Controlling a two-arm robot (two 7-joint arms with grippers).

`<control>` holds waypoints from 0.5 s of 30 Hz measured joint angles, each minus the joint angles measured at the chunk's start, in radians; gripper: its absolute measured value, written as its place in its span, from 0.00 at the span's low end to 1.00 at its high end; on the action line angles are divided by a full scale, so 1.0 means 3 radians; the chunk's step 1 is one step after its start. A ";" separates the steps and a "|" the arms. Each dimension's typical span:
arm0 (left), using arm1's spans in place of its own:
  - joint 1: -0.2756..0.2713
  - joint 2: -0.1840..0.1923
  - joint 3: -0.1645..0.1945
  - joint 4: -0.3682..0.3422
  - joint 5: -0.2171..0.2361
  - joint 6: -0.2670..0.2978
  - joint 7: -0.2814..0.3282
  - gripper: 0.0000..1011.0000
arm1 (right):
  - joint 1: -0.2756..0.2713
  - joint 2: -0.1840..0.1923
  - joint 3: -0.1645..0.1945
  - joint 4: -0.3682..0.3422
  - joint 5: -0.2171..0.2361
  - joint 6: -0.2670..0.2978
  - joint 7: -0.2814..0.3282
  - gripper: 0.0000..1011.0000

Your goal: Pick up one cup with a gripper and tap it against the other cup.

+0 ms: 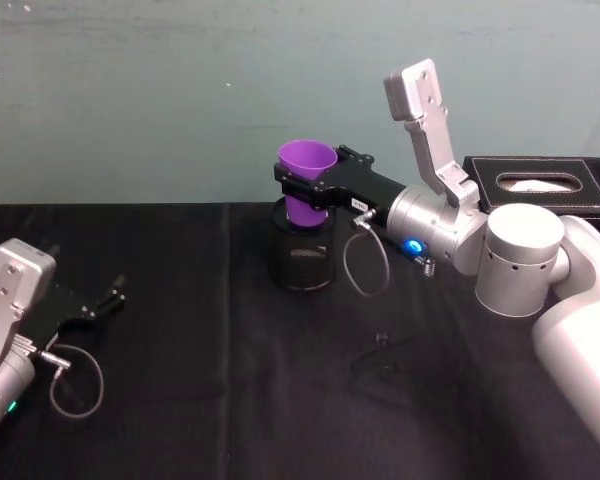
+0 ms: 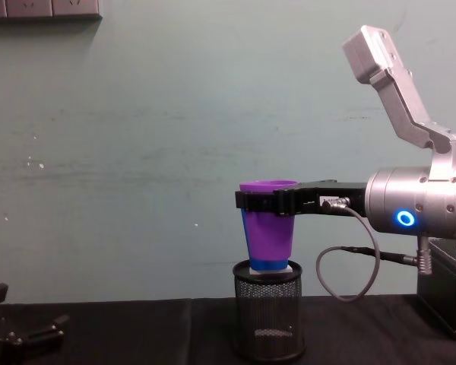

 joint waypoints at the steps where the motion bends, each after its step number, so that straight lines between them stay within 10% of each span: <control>1: 0.0000 0.0000 0.0000 0.0000 0.0000 0.0000 0.0000 0.99 | 0.0000 0.0000 0.0000 -0.0001 0.0000 0.0000 0.0000 0.74; 15: 0.0000 0.0000 0.0000 0.0000 0.0000 0.0000 0.0000 0.99 | -0.0004 0.0004 -0.0004 -0.0007 0.0000 0.0001 -0.0001 0.74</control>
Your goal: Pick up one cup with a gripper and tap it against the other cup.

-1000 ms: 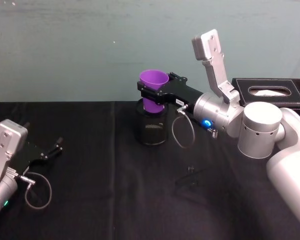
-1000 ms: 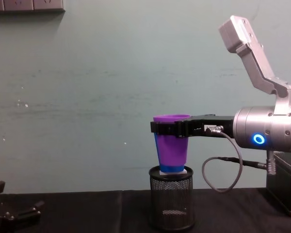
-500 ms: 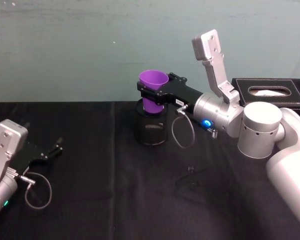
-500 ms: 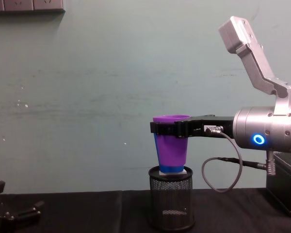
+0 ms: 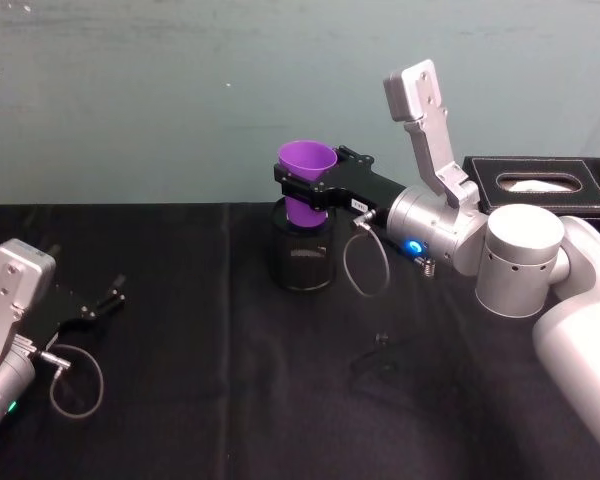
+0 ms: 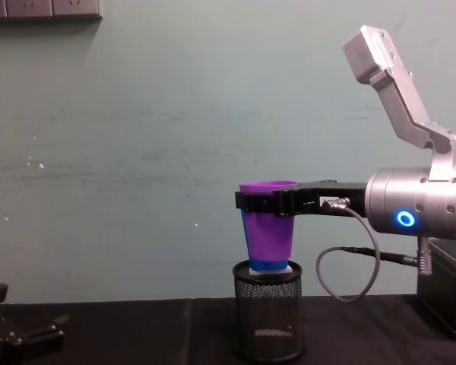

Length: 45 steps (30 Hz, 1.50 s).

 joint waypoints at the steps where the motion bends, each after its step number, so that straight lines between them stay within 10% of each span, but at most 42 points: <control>1: 0.0000 0.0000 0.0000 0.0000 0.0000 0.0000 0.0000 0.99 | 0.0000 0.0000 0.0000 0.0000 0.0000 0.0000 0.0000 0.74; 45: 0.0000 0.0000 0.0000 0.0000 0.0000 0.0000 0.0000 0.99 | 0.0000 0.0000 0.0000 -0.0002 0.0000 -0.0001 -0.0004 0.74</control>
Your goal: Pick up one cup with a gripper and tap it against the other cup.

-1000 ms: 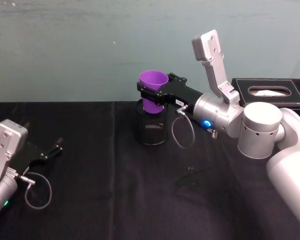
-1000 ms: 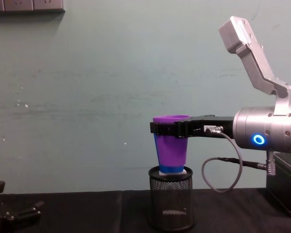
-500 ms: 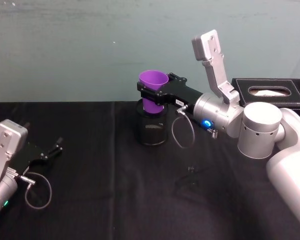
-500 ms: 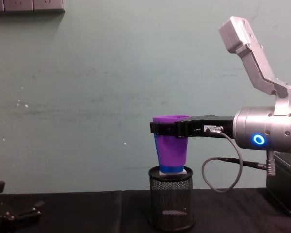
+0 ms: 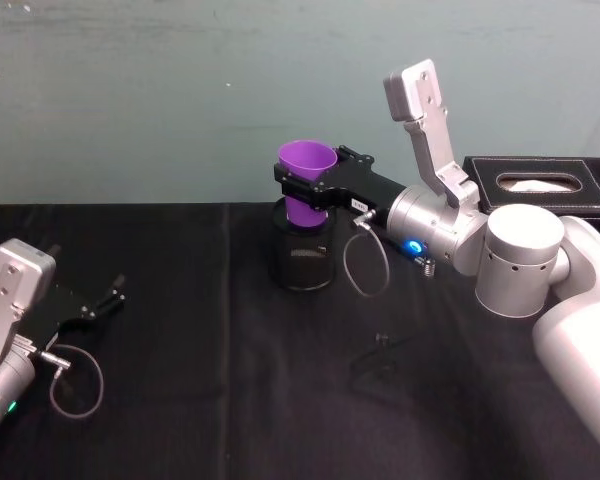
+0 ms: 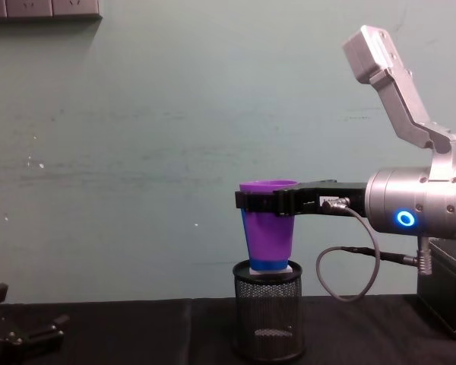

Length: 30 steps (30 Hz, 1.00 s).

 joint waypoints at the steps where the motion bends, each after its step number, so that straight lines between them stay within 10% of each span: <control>1: 0.0000 0.0000 0.0000 0.0000 0.0000 0.0000 0.0000 0.99 | 0.0000 0.0000 0.0000 0.0000 0.0000 0.0000 0.0000 0.74; 30: 0.0000 0.0000 0.0000 0.0000 0.0000 0.0000 0.0000 0.99 | 0.0000 0.0000 0.0000 0.0000 0.0000 0.0000 0.0000 0.74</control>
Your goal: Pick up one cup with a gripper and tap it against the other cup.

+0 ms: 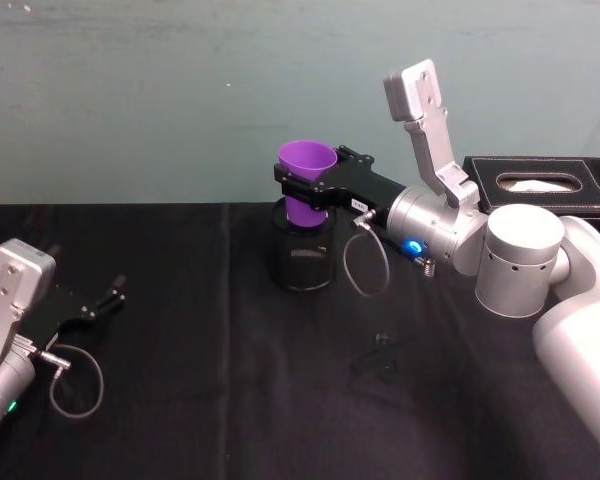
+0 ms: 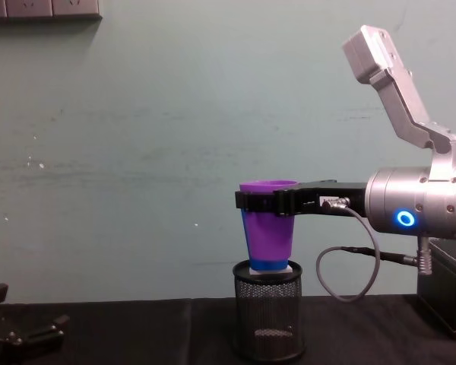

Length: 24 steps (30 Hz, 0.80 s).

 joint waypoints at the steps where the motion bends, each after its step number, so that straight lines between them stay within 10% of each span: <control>1: 0.0000 0.0000 0.0000 0.0000 0.0000 0.0000 0.0000 0.99 | 0.0000 0.0000 0.0000 0.0000 0.0000 0.0000 0.0000 0.74; 24: 0.0000 0.0000 0.0000 0.0000 0.0000 0.0000 0.0000 0.99 | 0.0000 0.0000 0.0000 0.0000 0.0000 0.0000 0.0000 0.74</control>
